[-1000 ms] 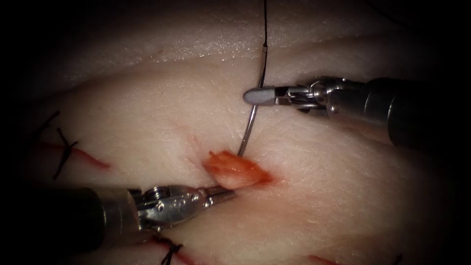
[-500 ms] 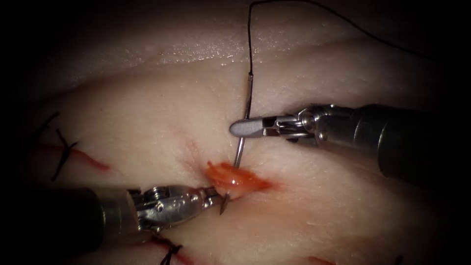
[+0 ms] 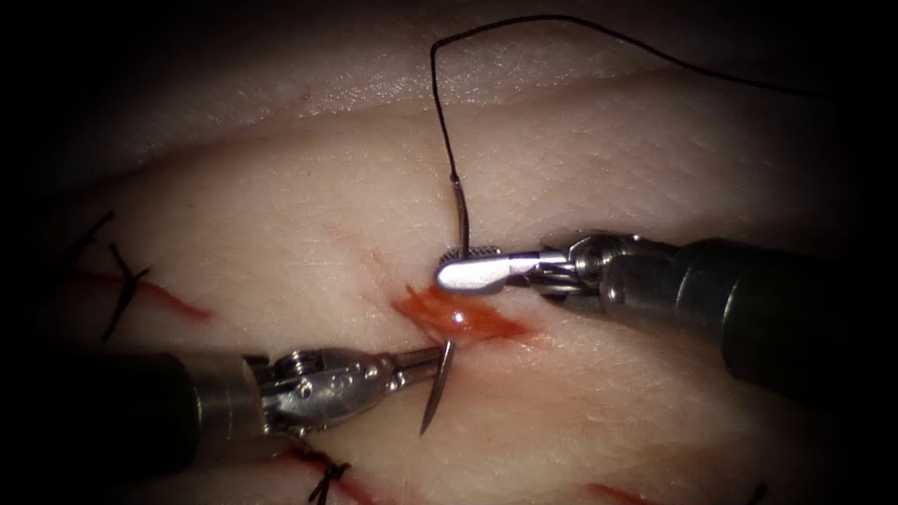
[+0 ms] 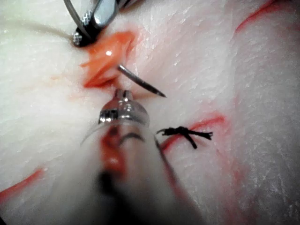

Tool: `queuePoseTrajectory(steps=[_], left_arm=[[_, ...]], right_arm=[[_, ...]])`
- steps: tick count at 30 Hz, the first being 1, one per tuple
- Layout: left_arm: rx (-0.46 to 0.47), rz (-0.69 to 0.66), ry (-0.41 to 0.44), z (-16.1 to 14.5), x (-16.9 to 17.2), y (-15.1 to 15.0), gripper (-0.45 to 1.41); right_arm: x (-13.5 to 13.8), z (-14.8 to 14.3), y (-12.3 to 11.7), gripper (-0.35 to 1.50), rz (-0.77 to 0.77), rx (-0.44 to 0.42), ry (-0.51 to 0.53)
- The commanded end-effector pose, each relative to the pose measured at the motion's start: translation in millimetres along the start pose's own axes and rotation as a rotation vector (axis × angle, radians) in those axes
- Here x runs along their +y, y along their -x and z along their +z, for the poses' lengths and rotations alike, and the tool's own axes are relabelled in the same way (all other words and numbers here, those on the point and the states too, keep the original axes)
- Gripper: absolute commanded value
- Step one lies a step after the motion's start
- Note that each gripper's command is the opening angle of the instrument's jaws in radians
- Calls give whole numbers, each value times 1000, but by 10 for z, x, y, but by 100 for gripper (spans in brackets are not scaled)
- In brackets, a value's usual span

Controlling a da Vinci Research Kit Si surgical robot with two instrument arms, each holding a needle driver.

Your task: Wound Closure

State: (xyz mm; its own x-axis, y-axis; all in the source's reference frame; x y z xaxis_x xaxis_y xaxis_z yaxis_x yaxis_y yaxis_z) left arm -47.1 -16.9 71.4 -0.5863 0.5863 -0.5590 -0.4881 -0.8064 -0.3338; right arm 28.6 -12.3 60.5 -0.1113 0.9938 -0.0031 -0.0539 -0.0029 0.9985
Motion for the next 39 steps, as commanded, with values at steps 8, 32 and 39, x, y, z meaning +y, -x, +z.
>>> queuePoseTrajectory(steps=[8,32,39], left_arm=[[2,1,0,8,2,-2,5],[1,9,9,-8,-2,5,5],[1,7,6,-6,-2,4,5]], right_arm=[[-11,-10,-47,138,-402,115,164],[-25,1,-57,-35,-602,-10,441],[-14,2,-40,-35,-319,-88,329]])
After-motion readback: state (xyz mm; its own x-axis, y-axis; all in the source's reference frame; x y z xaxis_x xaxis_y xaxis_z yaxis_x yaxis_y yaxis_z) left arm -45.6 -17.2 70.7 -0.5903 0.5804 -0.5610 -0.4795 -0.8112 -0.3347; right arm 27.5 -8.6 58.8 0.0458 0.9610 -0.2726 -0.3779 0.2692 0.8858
